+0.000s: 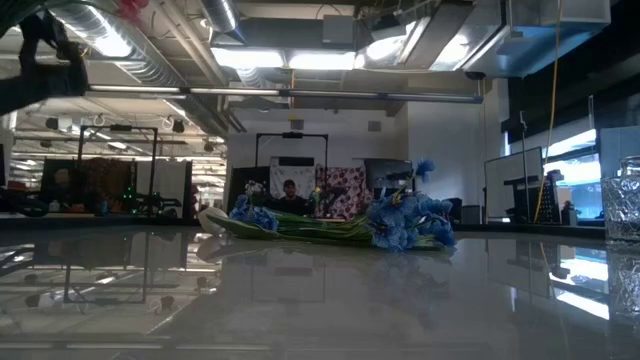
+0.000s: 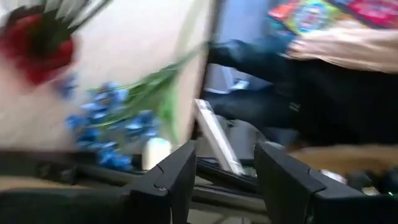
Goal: Sort flowers into vase by color
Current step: Adjust the red vase on the table
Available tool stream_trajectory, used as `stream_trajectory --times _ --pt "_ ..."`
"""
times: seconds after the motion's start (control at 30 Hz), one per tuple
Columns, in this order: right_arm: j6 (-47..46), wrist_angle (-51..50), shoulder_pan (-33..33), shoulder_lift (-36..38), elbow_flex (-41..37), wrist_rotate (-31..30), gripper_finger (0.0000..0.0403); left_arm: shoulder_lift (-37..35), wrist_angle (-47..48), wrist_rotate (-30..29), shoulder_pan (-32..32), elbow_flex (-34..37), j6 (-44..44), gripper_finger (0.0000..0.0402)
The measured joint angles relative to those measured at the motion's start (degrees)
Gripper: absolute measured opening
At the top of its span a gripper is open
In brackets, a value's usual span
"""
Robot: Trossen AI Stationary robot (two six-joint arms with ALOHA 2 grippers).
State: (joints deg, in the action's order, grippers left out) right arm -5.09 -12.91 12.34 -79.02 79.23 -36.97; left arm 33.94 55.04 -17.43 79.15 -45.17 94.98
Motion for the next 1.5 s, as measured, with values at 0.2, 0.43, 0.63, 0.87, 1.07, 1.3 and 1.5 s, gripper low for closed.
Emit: stream_trajectory --times 0.2,0.43,0.63,0.87,1.07,1.3,1.5 --pt "2.8 -0.3 0.0 0.1 0.0 -1.5 0.0248 9.1 7.0 -1.7 0.0 0.0 13.2 0.0157" --pt "5.5 -1.1 0.1 2.1 0.0 -0.8 0.0248 19.1 13.2 -3.6 -0.8 0.0 19.4 0.0157" --pt "5.4 -2.2 0.1 4.2 0.0 4.5 0.0248 25.3 15.1 -1.5 -1.1 0.1 19.8 0.0157" --pt "6.3 -5.4 0.8 4.8 0.0 5.4 0.0248 29.4 11.5 -1.5 -1.7 3.0 19.5 0.0157" --pt "5.5 -7.3 0.8 4.8 0.0 5.2 0.0248 31.1 8.9 -1.5 -3.0 7.2 18.6 0.0157" --pt "5.4 -6.9 0.8 4.3 0.0 5.5 0.0248 31.1 6.4 -2.6 -5.2 10.8 18.0 0.0157" --pt "2.3 -6.8 0.8 4.2 -0.7 6.9 0.0248 31.1 4.2 -4.9 -7.2 12.3 17.7 0.0157"
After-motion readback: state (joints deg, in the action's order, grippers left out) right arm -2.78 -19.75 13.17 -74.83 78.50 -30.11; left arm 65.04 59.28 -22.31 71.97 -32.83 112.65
